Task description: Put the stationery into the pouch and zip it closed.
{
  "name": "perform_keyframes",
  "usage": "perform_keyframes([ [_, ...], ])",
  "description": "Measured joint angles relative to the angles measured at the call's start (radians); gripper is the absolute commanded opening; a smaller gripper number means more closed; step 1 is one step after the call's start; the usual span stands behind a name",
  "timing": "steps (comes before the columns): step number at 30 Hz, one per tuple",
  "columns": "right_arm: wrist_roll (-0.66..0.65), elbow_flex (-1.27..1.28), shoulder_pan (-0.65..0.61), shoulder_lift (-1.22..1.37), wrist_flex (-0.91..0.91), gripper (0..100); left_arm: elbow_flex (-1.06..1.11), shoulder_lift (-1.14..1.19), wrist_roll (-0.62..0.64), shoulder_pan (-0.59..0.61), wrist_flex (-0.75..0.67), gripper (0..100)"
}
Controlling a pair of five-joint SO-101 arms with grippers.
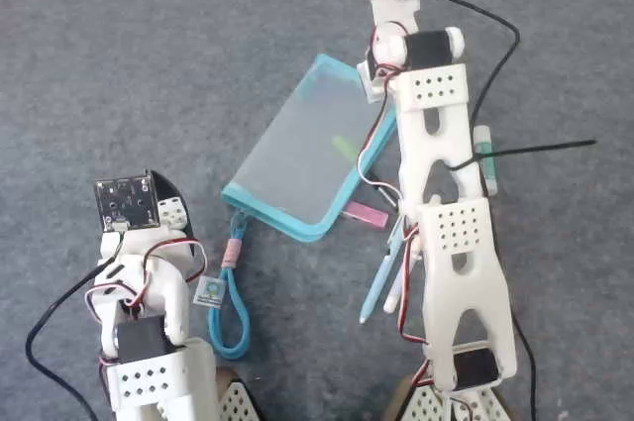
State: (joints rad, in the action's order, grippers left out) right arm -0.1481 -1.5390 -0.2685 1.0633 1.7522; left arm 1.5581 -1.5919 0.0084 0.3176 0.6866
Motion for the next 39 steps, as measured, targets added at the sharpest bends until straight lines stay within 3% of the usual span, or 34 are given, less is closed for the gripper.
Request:
perform_keyframes([
  [5,0.002,0.310,-0.064,-0.181,0.002,0.7,0.000,0.000,0.000,0.028,-0.017,1],
  [11,0.002,0.786,-0.209,-0.505,-0.002,0.8,-0.115,0.086,0.000,0.201,-0.018,1],
  [15,0.035,1.071,-0.336,-0.704,-0.098,0.8,-0.244,0.267,0.000,0.382,-0.018,1],
  [22,0.137,1.560,-0.542,-0.933,-0.434,1.0,-0.577,0.727,-0.054,0.746,-0.054,1],
  [25,0.184,1.626,-0.603,-0.959,-0.482,3.5,-0.740,0.928,-0.098,0.829,-0.058,5],
  [31,0.353,1.639,-0.671,-0.951,-0.562,18.2,-1.068,1.289,-0.126,0.924,-0.005,20],
  [39,0.641,1.639,-0.753,-0.902,-0.591,20.1,-1.358,1.577,-0.127,0.934,0.135,22],
])
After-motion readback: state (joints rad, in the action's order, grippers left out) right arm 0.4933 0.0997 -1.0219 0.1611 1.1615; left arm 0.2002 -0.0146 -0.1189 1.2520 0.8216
